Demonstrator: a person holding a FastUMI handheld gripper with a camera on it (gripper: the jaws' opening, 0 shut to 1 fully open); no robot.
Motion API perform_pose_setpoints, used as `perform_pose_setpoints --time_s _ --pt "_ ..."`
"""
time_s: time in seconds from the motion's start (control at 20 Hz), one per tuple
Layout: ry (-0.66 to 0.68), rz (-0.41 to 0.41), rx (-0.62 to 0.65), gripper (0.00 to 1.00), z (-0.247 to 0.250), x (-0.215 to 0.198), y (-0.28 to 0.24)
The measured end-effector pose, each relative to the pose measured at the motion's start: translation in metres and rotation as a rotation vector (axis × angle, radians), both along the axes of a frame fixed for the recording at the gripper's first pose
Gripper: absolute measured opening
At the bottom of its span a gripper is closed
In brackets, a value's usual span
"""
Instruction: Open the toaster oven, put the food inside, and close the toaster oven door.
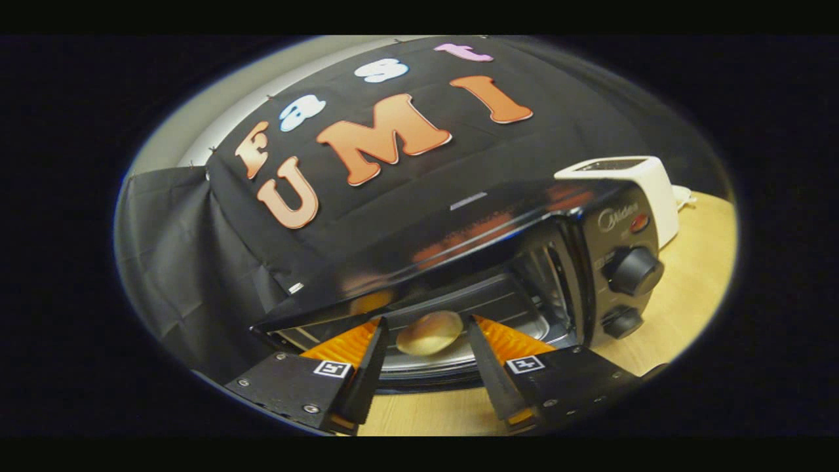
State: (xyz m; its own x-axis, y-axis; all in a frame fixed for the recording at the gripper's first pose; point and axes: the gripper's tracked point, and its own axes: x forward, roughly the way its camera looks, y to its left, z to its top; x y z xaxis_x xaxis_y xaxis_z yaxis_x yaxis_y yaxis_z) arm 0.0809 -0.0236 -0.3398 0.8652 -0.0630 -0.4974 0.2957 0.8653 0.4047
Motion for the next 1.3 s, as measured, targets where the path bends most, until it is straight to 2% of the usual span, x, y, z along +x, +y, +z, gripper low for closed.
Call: perform_pose_setpoints --time_s 0.15,0.4,0.65,0.8,1.0,1.3 --pt "0.053 0.040 -0.001 0.76 0.005 -0.025 0.002" --pt "0.127 0.103 -0.095 0.84 0.020 -0.096 0.007" --pt "0.202 0.180 -0.073 0.86 0.014 -0.166 0.024" --pt "0.286 0.193 -0.050 0.86 -0.001 -0.204 0.030" --pt "0.350 0.239 -0.069 0.84 -0.020 -0.226 0.036" --pt "0.406 0.266 -0.011 0.85 -0.051 -0.222 0.044"
